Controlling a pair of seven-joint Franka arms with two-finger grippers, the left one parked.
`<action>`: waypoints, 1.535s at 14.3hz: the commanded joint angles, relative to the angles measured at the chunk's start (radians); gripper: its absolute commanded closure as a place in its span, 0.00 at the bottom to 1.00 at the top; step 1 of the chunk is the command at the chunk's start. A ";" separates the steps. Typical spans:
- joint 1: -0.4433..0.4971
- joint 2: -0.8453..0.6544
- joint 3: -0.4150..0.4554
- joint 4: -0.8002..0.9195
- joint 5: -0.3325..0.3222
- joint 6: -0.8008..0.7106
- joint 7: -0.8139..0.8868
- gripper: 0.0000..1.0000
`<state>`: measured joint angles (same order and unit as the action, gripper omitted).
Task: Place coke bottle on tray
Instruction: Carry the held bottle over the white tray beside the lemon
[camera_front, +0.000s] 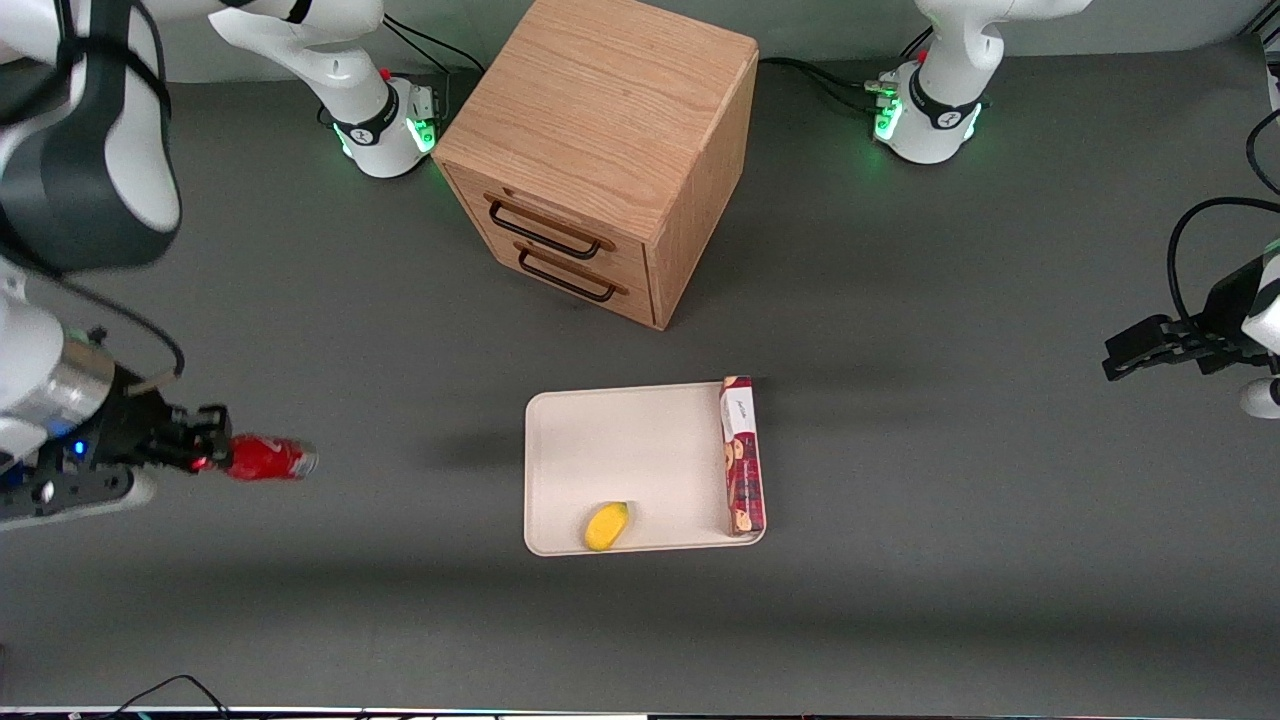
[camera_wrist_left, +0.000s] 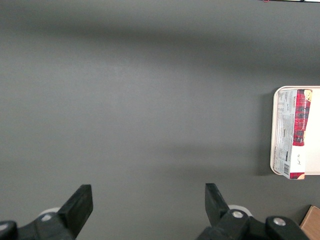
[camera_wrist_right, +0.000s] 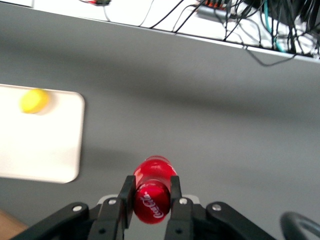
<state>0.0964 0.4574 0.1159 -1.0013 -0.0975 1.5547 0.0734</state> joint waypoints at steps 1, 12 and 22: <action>0.013 0.001 0.173 0.013 -0.124 -0.039 0.243 1.00; 0.048 0.270 0.542 -0.157 -0.583 0.229 1.097 1.00; 0.040 0.328 0.539 -0.292 -0.671 0.389 1.254 0.61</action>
<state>0.1499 0.7934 0.6405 -1.2776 -0.7353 1.9276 1.2881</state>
